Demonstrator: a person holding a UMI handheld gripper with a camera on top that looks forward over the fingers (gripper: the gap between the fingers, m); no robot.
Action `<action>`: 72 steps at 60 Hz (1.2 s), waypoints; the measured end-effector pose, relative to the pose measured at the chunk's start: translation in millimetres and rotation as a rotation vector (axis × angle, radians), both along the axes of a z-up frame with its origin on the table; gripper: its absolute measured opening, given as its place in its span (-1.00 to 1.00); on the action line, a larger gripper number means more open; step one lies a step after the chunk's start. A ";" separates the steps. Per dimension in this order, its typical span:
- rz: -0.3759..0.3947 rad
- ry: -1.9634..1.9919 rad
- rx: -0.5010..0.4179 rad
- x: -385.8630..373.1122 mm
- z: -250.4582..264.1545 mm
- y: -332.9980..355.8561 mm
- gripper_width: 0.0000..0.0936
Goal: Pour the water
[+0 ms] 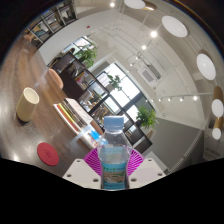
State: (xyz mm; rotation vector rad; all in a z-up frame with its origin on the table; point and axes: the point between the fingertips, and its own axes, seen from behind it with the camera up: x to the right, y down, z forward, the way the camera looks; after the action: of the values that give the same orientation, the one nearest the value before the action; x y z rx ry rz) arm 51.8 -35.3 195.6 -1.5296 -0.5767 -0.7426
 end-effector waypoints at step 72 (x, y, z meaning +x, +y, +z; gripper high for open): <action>0.180 -0.745 0.131 -207.5 26.3 88.1 -0.41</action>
State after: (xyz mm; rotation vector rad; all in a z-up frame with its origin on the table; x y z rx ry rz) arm -155.7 52.9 221.9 -1.0312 -1.1724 -1.1863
